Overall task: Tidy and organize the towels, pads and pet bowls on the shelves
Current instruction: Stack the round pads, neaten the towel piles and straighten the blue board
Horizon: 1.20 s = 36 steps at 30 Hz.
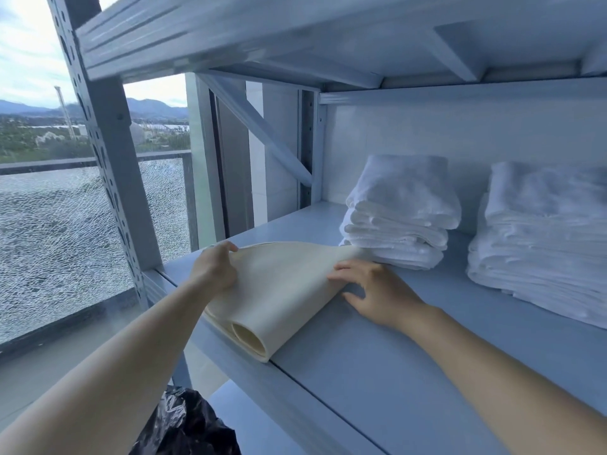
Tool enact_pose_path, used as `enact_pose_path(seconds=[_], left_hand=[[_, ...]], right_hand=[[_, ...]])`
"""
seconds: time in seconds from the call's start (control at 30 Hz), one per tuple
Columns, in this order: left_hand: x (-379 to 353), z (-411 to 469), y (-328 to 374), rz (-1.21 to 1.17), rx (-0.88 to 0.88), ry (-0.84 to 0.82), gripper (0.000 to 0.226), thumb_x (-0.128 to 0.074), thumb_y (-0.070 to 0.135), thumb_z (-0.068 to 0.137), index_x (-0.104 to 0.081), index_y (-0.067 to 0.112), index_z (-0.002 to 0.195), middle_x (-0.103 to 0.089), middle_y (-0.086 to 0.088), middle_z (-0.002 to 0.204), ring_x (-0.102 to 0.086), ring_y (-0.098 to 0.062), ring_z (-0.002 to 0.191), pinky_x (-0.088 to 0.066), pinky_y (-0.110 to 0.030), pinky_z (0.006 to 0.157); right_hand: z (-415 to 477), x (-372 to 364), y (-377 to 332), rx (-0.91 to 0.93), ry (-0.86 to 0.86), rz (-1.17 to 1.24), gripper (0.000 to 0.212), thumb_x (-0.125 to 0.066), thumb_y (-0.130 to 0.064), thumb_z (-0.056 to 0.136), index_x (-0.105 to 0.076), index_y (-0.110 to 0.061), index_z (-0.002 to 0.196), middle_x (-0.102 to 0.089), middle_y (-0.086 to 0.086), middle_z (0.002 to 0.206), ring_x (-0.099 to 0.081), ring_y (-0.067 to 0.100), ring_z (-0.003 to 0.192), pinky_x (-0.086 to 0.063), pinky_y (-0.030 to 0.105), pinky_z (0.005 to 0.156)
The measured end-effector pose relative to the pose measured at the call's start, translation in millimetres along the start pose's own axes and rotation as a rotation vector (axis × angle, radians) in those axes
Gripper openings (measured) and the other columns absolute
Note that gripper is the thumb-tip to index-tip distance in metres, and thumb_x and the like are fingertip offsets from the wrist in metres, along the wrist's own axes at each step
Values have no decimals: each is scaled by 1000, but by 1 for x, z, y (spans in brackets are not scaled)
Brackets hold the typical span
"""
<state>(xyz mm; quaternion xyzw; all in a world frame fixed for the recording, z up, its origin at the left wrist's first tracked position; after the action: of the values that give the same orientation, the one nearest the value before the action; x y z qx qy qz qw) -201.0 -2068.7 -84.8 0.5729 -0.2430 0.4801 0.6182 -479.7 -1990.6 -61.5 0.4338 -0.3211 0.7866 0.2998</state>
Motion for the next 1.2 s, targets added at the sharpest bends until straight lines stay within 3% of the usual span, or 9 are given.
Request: enact_pose_path(seconds=[0.2, 0.33, 0.43, 0.63, 0.9, 1.07, 1.2], left_hand=[[-8, 3, -2, 100, 1, -64, 45, -48, 18, 89, -46, 24, 133, -43, -8, 139, -40, -27, 127, -37, -40, 103], [-5, 1, -3, 133, -3, -52, 44, -50, 24, 90, -46, 22, 134, -41, -11, 139, -35, -31, 128, -37, -40, 101], [1, -1, -7, 115, -1, -50, 46, -56, 33, 88, -48, 21, 131, -47, -12, 135, -42, -30, 124, -38, -36, 97], [8, -20, -5, 99, -7, -66, 60, -64, 48, 80, -47, 21, 131, -53, -6, 130, -45, -23, 123, -37, -31, 95], [4, -72, 17, 70, -40, -97, 49, -64, 55, 77, -58, 25, 114, -56, -5, 125, -50, -24, 115, -39, -29, 89], [3, -114, 40, 38, -88, -116, 43, -64, 53, 78, -60, 24, 110, -57, -4, 118, -52, -21, 108, -40, -24, 70], [6, -154, 59, 103, -145, -78, 47, -58, 41, 87, -50, 22, 128, -48, -11, 130, -44, -31, 118, -38, -35, 96]], right_hand=[[5, -5, -8, 27, -18, -50, 43, -60, -9, 83, -58, -24, 123, -52, -4, 129, -45, 13, 120, -44, 31, 92], [10, -17, -18, 131, 2, -43, 38, -54, -1, 79, -66, -18, 110, -63, -1, 115, -54, 20, 112, -50, 39, 84], [6, -16, -15, 144, 55, -46, 37, -48, 3, 75, -70, -16, 98, -68, -1, 102, -60, 23, 100, -53, 42, 75], [-3, 4, -2, 126, 97, -26, 38, -50, 10, 72, -70, -15, 92, -68, -3, 97, -61, 21, 94, -53, 40, 72], [-50, 31, 5, 116, 128, 3, 33, -57, 11, 71, -69, -16, 85, -68, -3, 88, -63, 17, 85, -52, 36, 74], [-92, 53, 8, 24, 141, -9, 24, -58, 1, 77, -67, -19, 85, -67, -4, 88, -63, 20, 83, -51, 35, 71], [-128, 58, 2, -121, 88, -65, 31, -61, 1, 80, -67, -17, 104, -66, -2, 110, -61, 22, 101, -46, 30, 80]])
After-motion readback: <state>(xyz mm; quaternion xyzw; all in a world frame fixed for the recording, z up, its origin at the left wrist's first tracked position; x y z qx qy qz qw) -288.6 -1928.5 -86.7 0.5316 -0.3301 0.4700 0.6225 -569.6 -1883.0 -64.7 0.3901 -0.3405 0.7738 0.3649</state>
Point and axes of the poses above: each hand's wrist, its own z-axis towards the middle knuckle, its own x-axis out of the back of the hand, y = z × x, the point moved 6 cm from there along z, towards the middle knuckle
